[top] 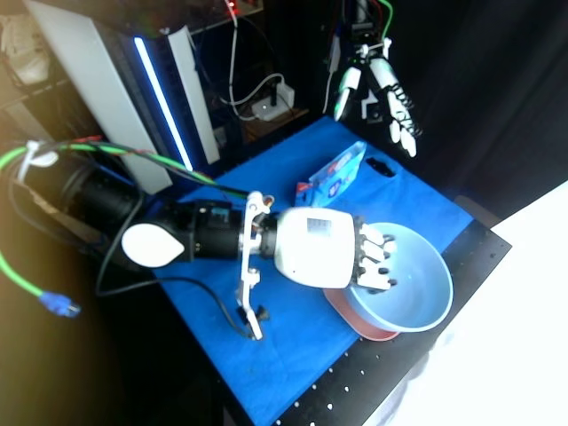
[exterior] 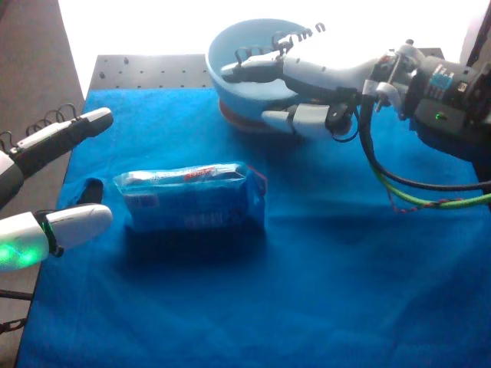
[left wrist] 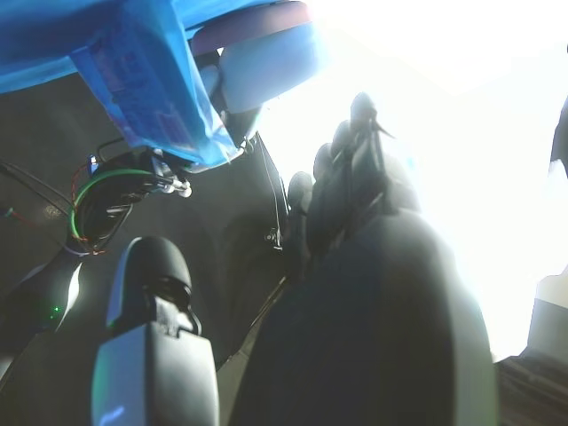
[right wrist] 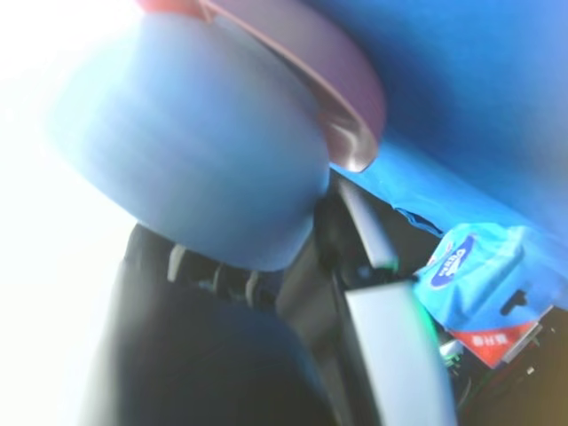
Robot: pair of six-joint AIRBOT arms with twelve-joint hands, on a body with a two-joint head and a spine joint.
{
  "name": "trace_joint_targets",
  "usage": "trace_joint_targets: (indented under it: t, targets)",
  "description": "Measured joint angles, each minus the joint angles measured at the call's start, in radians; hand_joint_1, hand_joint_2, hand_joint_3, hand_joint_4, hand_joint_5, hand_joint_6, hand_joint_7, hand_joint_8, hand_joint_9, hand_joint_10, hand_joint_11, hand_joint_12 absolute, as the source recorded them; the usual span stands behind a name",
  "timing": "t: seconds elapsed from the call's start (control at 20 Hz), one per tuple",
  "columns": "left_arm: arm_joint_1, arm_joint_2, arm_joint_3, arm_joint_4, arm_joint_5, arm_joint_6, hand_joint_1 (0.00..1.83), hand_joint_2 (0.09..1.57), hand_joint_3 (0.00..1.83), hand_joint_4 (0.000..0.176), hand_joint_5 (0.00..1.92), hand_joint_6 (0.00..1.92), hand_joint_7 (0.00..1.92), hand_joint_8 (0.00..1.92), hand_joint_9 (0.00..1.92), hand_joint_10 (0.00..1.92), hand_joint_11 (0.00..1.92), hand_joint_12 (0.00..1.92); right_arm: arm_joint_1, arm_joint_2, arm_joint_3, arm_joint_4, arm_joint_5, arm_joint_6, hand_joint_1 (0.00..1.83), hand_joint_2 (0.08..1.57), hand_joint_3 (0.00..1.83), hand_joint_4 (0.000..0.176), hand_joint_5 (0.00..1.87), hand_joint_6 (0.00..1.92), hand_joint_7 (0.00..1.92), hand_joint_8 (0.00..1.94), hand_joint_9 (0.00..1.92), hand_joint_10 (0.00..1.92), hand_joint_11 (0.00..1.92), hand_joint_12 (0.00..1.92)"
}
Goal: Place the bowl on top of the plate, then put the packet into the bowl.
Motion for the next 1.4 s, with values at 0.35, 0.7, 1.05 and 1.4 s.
trace_joint_targets:
  t: [0.35,0.7,1.05,1.4]
  targets:
    - [-0.015,0.005,0.001,0.009,0.004,-0.001,0.76,0.96,0.00,0.124,0.10,0.00,0.07,0.00,0.02,0.00,0.00,0.18,-0.026,0.079,-0.055,0.050,0.080,0.004,0.48,1.08,0.00,0.174,0.00,0.00,0.00,0.00,0.00,0.00,0.00,0.02]
    - [-0.198,0.043,0.061,0.214,0.145,-0.002,0.83,0.87,0.00,0.110,0.15,0.00,0.16,0.00,0.12,0.00,0.01,0.30,-0.136,0.202,-0.164,0.254,0.371,0.003,0.35,0.99,0.00,0.137,0.00,0.00,0.00,0.00,0.00,0.00,0.00,0.00]
    - [-0.322,-0.026,0.132,0.364,0.348,-0.043,0.91,0.91,0.00,0.117,0.36,0.00,0.47,0.01,0.50,0.02,0.09,1.13,-0.282,0.269,-0.282,0.423,0.666,0.003,0.44,1.02,0.00,0.176,0.00,0.00,0.00,0.00,0.00,0.00,0.00,0.00]
    - [-0.411,-0.116,0.205,0.441,0.491,-0.055,1.37,1.10,0.00,0.000,0.86,0.97,1.01,0.92,1.01,1.10,0.88,0.99,-0.330,0.281,-0.322,0.452,0.764,0.001,0.55,1.04,0.01,0.165,0.00,0.00,0.00,0.00,0.00,0.00,0.00,0.00]
